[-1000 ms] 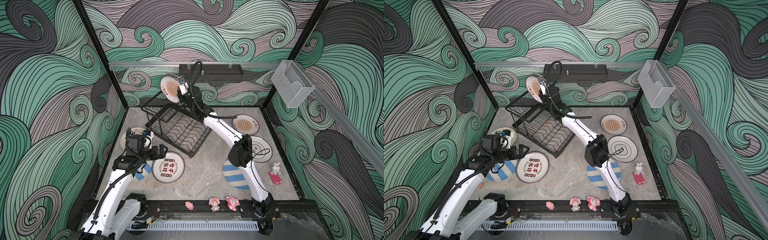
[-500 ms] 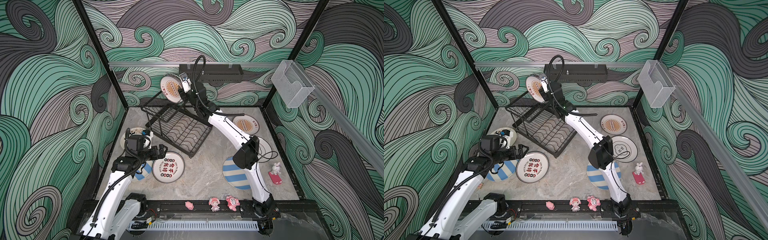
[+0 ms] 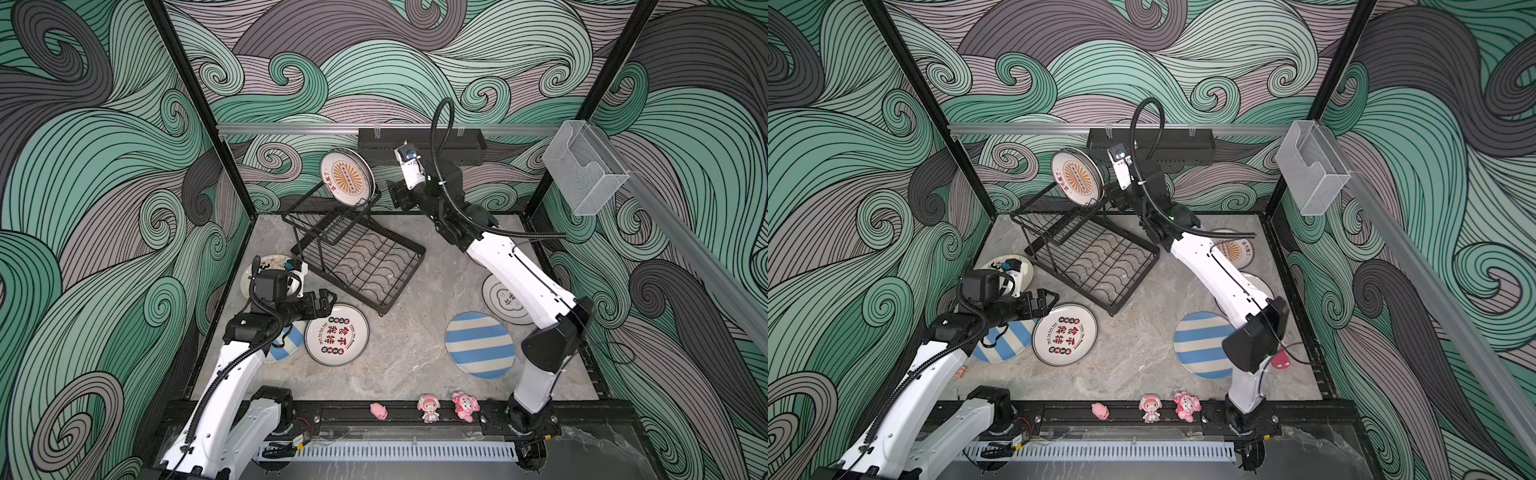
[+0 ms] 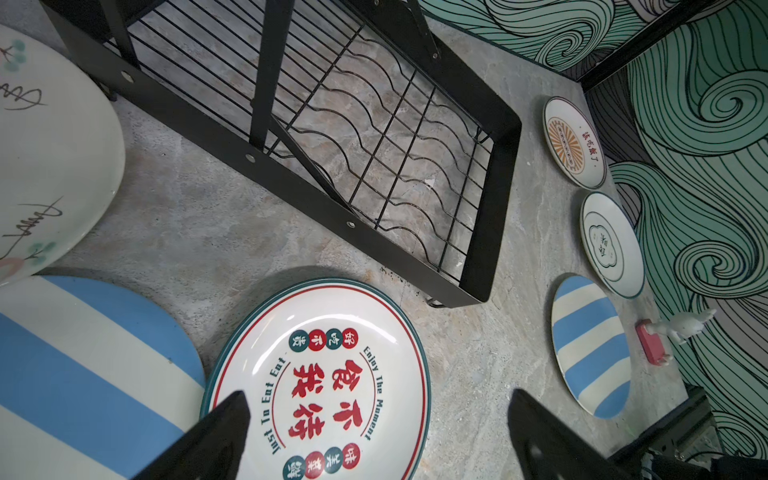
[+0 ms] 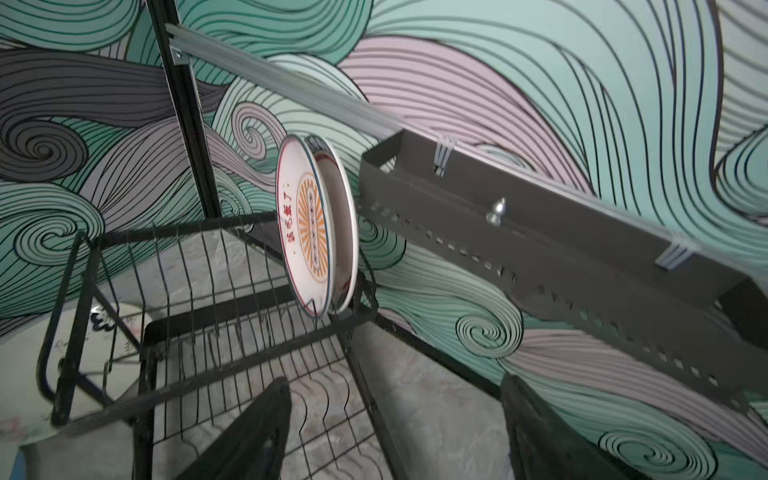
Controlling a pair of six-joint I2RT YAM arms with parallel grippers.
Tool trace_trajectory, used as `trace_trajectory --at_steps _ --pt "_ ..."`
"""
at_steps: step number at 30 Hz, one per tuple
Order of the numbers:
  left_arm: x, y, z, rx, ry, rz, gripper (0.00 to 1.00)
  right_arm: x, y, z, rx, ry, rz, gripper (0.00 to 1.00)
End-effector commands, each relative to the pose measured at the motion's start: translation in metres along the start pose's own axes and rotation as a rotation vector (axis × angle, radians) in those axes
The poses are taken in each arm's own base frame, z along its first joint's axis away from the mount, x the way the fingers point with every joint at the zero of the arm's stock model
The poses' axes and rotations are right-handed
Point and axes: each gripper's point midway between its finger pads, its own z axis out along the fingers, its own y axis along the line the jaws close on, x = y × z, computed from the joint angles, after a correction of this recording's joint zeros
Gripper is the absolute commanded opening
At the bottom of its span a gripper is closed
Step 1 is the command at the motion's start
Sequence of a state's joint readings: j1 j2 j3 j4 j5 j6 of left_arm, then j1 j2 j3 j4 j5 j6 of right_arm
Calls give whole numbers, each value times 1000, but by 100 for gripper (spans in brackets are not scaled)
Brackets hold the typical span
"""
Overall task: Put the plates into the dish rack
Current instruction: 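Open the right gripper and withdraw it from the rack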
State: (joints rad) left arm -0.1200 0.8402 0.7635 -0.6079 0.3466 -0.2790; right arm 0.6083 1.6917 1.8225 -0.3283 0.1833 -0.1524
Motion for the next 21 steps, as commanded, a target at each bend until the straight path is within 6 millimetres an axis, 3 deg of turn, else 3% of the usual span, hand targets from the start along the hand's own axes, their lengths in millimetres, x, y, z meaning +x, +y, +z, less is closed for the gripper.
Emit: trace_trajectory --at_steps 1,5,11,16,21 --pt "-5 -8 3 50 0 6 99 67 -16 -20 -25 156 134 81" --pt "-7 -13 9 82 24 -5 98 131 -38 -62 57 242 219 84" --pt "-13 -23 12 146 7 -7 99 222 -39 -127 123 380 311 91" --pt "-11 -28 14 178 11 -14 99 282 -26 -156 133 471 423 92" --pt "-1 -25 13 146 26 -41 99 328 -2 -164 85 575 574 95"
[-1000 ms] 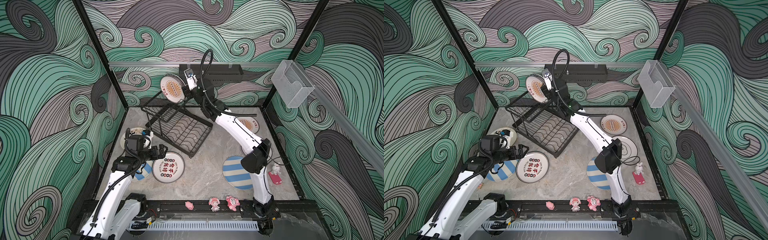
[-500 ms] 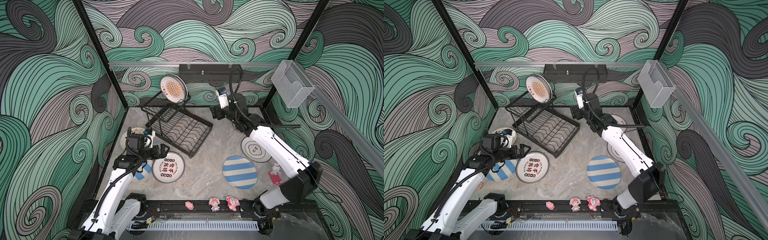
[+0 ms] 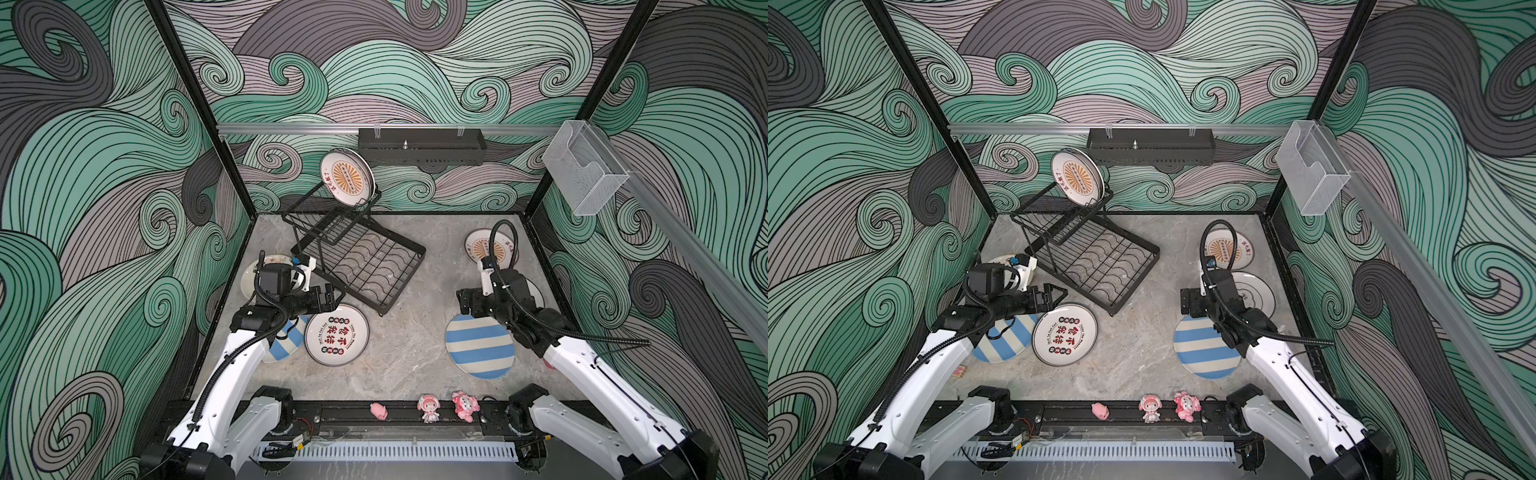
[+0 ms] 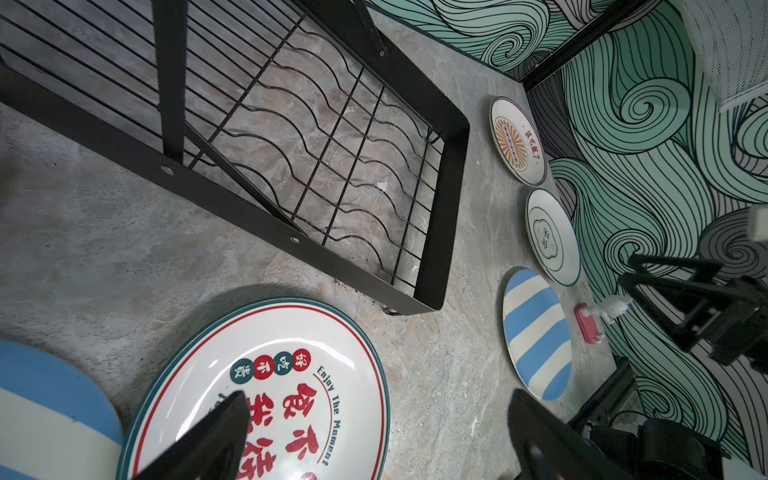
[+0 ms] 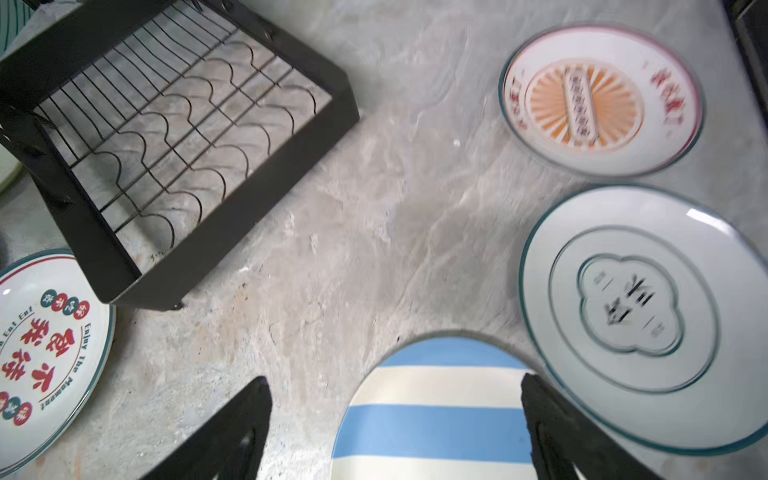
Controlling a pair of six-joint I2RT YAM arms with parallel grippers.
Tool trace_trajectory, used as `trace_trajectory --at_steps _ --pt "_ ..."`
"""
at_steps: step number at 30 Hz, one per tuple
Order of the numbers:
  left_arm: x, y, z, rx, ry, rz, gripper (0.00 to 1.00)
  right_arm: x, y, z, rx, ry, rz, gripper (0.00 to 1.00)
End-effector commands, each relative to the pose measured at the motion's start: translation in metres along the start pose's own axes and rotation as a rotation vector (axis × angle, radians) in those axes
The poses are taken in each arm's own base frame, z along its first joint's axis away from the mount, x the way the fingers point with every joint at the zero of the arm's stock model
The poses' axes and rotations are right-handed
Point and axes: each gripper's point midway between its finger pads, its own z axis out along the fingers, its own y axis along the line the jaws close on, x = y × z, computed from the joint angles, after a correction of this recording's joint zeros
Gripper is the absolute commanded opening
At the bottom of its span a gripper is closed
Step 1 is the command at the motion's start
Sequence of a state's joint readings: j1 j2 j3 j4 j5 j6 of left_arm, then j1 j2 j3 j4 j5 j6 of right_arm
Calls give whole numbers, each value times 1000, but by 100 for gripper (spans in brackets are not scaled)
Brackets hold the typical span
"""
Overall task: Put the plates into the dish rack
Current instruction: 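Open the right gripper and withdraw it from the rack, then move the right gripper over the blue-and-cream striped plate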
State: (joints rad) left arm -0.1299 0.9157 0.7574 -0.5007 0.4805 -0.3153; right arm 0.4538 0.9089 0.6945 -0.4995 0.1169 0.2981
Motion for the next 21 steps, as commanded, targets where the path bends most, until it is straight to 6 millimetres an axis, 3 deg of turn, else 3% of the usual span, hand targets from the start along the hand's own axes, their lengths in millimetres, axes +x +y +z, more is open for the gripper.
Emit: trace_trajectory --at_steps 1,5,9,21 --pt "9 0 -2 -10 6 -37 98 33 8 9 -59 113 141 95" --pt "22 4 6 -25 -8 -78 99 68 7 24 -48 253 207 96" --pt "32 2 16 -31 2 -65 99 88 4 32 -17 353 188 98" --pt "38 -11 39 -27 85 -10 99 98 14 48 -73 406 155 99"
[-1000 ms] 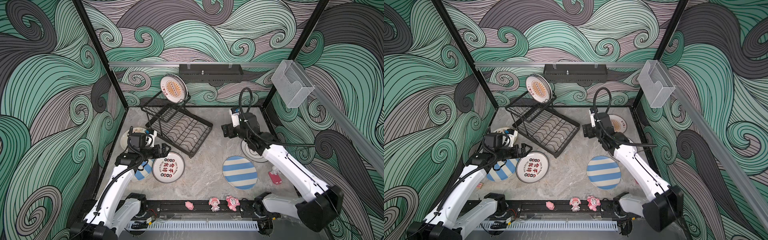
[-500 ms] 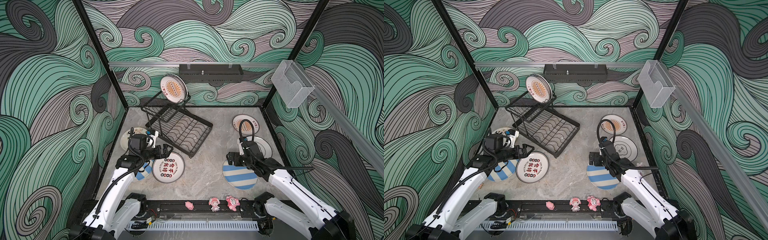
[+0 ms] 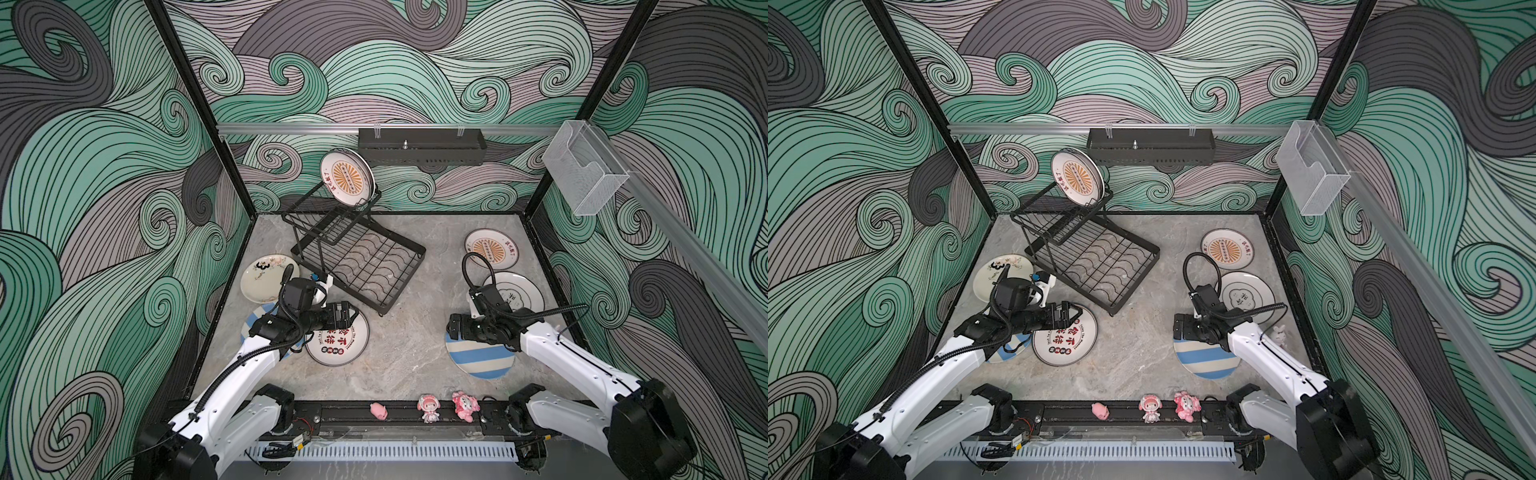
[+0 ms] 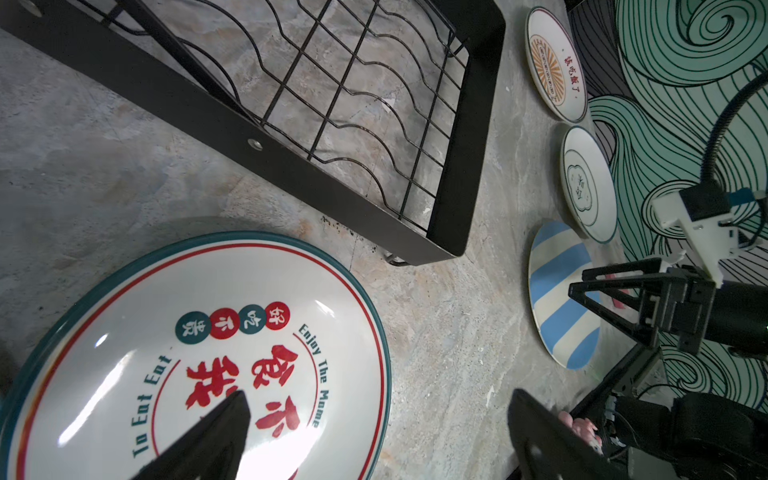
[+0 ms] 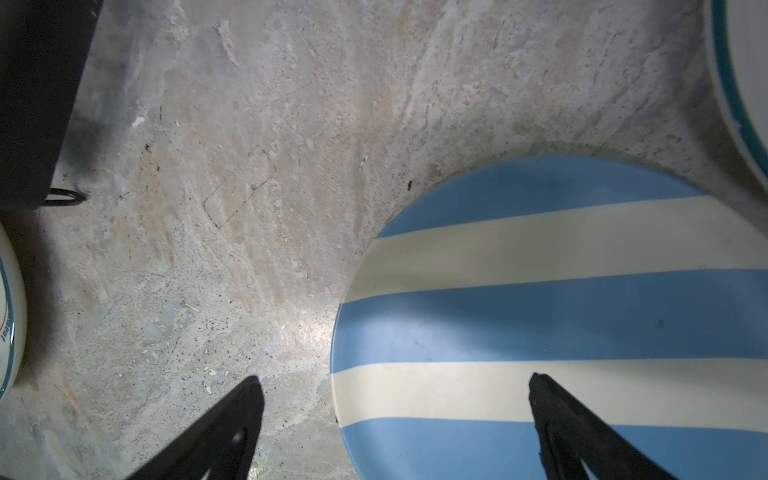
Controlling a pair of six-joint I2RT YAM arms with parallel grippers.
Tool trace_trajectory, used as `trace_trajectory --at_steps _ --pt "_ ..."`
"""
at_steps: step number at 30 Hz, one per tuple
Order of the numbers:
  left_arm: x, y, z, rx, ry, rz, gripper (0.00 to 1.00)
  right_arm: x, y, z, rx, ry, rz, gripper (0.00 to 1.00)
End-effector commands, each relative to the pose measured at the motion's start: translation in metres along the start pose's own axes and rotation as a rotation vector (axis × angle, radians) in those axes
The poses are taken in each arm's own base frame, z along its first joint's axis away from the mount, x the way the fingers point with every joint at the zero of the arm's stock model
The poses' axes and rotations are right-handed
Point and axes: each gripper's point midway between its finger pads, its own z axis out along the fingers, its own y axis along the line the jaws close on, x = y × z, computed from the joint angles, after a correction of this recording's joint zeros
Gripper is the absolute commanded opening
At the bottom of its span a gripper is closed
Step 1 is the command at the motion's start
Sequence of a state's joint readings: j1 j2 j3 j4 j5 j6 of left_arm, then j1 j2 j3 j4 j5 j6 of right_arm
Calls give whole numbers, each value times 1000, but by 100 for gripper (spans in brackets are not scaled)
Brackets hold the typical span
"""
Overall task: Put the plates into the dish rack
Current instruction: 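Move the right gripper over the blue-and-cream striped plate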
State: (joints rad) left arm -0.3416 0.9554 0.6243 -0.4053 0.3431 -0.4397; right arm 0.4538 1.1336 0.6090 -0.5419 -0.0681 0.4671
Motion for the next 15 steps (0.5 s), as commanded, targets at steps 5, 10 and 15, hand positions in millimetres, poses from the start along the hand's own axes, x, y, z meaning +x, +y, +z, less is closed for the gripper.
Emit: trace_trajectory --at_steps 5,10,15 --pt "-18 -15 0 30 -29 15 99 7 13 15 -75 65 -9 98" --pt "-14 -12 -4 19 -40 15 99 15 17 26 -97 116 -6 98" --pt "-9 -10 -7 19 -44 15 99 19 29 32 -120 125 -35 97"
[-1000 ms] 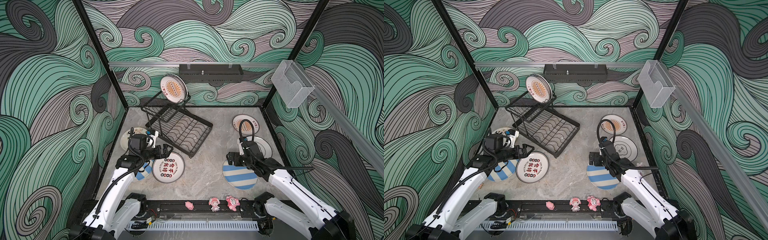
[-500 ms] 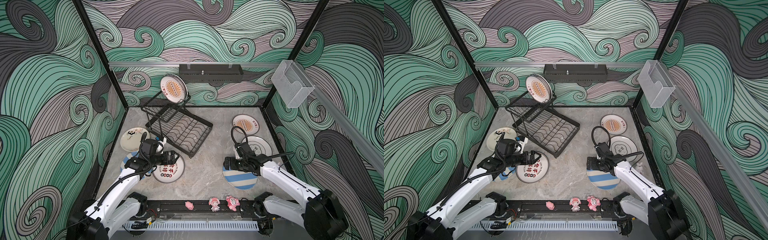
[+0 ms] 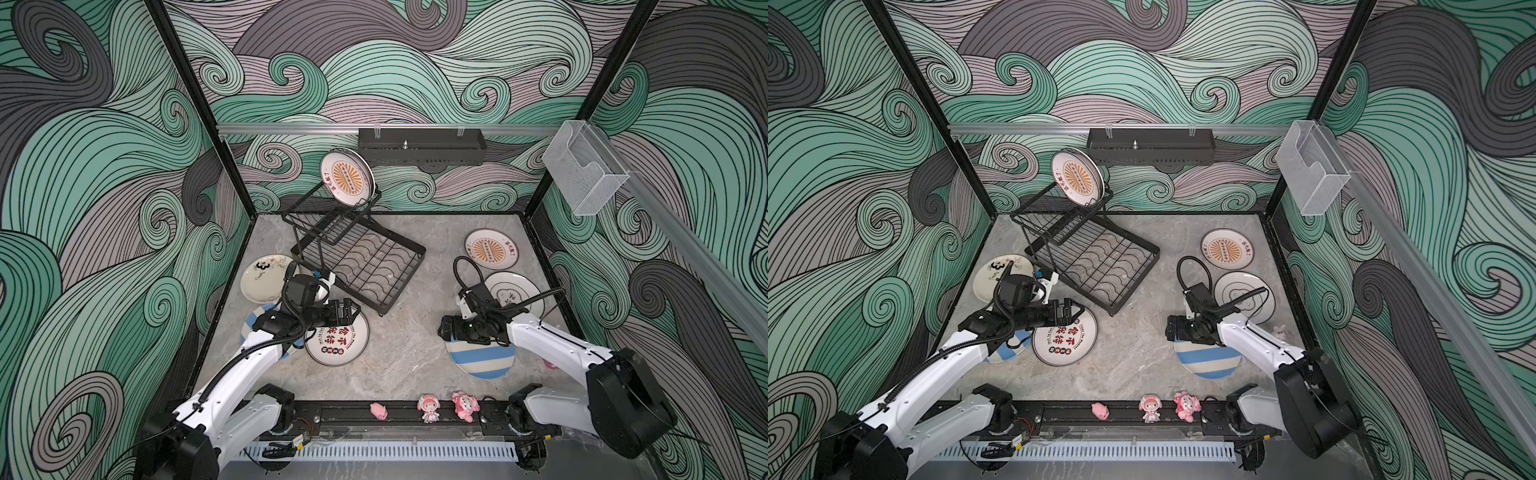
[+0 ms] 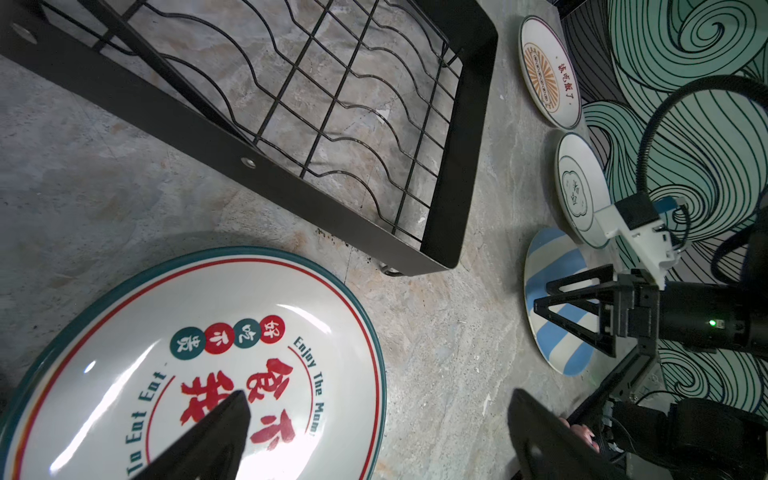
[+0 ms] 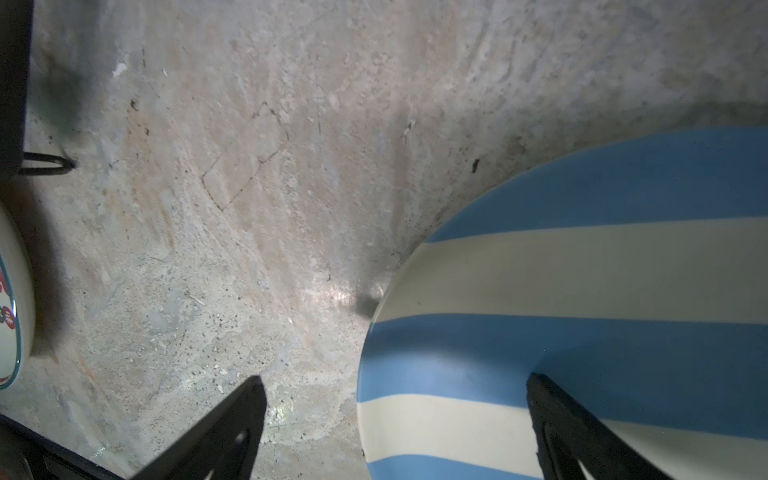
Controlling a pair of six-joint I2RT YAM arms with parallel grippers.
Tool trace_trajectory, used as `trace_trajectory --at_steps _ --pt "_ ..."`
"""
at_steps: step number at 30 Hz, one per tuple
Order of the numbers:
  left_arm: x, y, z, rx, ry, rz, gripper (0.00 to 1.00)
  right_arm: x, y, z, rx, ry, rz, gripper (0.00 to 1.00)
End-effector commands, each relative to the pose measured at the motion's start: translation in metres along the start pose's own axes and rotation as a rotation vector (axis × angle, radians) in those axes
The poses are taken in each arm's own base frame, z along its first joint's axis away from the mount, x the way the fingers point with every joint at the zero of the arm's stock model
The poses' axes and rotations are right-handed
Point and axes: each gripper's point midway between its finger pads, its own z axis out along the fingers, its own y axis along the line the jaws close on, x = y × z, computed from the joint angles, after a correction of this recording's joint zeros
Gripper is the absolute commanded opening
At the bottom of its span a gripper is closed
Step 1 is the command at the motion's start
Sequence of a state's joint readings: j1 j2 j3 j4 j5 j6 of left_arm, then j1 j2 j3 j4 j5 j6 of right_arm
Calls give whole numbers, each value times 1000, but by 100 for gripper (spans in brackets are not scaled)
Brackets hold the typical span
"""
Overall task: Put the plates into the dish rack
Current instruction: 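Move the right gripper over the blue-and-cream striped plate, then push the striped plate with the right gripper toward the rack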
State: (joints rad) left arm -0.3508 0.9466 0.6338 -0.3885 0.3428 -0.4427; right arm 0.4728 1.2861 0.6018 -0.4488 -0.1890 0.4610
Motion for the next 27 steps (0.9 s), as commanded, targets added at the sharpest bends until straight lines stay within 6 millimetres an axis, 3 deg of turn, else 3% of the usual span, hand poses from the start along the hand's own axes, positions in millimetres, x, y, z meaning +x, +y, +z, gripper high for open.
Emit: trace_trajectory --at_steps 1,12,27 --pt "-2 -3 -5 0 -20 5 99 3 15 4 -43 3 -35 98" --pt "3 0 -3 -10 0 0 99 4 37 25 -85 24 -66 97" --pt "4 4 -6 -37 -2 0 99 -8 103 46 -235 66 -173 96"
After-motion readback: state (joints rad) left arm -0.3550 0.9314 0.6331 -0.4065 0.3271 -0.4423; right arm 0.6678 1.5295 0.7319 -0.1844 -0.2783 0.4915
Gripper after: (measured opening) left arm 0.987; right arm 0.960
